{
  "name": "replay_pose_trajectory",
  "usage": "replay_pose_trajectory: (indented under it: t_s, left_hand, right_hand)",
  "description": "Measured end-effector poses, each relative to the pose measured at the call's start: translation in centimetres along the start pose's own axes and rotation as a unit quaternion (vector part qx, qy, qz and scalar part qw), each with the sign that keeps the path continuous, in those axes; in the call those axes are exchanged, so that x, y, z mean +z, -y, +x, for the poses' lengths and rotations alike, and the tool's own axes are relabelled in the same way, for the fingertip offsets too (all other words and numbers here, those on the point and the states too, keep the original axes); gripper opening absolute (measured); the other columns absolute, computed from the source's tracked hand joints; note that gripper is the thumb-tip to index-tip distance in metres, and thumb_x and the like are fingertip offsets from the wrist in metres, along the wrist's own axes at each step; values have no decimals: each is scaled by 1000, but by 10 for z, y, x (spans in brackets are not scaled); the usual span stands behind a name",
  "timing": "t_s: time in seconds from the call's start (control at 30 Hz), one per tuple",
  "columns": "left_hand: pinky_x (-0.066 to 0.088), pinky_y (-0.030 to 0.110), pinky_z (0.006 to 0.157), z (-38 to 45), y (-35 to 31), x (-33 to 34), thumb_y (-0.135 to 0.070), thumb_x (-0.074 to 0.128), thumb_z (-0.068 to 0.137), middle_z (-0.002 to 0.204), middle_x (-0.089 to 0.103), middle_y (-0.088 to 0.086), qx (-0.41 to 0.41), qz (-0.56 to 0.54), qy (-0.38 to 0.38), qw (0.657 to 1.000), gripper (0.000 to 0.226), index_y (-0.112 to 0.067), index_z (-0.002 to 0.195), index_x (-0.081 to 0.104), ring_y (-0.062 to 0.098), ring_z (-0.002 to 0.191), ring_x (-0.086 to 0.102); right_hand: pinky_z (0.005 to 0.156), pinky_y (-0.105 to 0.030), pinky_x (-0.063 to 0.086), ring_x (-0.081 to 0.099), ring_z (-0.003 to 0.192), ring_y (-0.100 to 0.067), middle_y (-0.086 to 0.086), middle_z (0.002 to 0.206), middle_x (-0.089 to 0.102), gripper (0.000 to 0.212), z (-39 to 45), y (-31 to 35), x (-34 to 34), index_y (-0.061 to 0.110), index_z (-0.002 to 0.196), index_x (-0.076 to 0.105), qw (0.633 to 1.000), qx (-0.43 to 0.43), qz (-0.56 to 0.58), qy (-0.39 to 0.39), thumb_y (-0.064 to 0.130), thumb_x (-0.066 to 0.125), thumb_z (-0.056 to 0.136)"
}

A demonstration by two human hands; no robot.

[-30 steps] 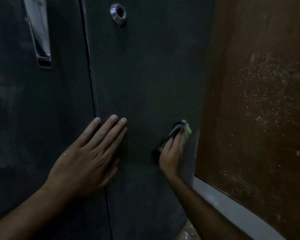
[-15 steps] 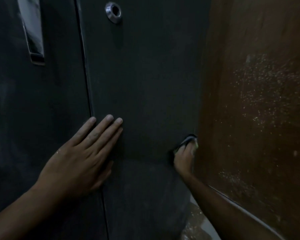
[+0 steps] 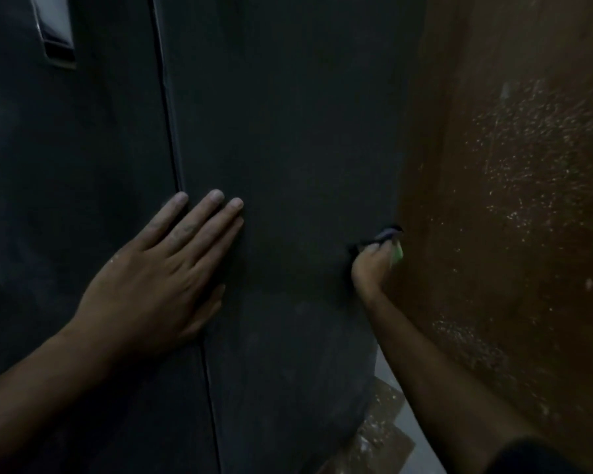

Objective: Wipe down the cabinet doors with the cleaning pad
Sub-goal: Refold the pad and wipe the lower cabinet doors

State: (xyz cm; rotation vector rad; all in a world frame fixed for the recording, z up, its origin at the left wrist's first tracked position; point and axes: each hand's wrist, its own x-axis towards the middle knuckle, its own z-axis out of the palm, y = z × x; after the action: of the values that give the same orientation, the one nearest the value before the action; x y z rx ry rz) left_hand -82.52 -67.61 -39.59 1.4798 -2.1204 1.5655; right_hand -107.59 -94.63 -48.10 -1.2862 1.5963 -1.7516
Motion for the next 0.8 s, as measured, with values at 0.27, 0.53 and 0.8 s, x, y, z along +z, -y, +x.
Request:
replay_pose_trajectory:
  t_s: [0.27, 0.53, 0.8]
  left_hand:
    - [19, 58, 129, 1, -2, -3, -44, 43, 96, 172, 20, 20, -13, -6, -8, 1000, 81, 4, 160, 31, 35, 161, 16]
    - [15, 58, 130, 1, 0, 1, -46, 37, 97, 171, 19, 21, -6, -13, -16, 1000, 80, 3, 160, 29, 36, 161, 15]
    - [15, 59, 129, 0, 1, 3, -44, 39, 99, 172, 17, 21, 3, -1, -19, 1000, 79, 4, 161, 27, 36, 161, 13]
  right_hand:
    - [126, -35, 11, 21, 155, -32, -22, 166, 19, 53, -43, -61, 0, -5, 157, 22, 997, -53, -45, 41, 14, 35, 110]
    - [129, -37, 11, 9, 158, -24, -12, 170, 9, 58, -97, -87, 9, 3, 162, 10, 984, -153, -16, 95, 22, 31, 111]
    - [126, -37, 14, 22, 154, -32, -22, 165, 25, 50, -53, -43, 21, -6, 156, 27, 999, -53, 2, -11, 12, 34, 110]
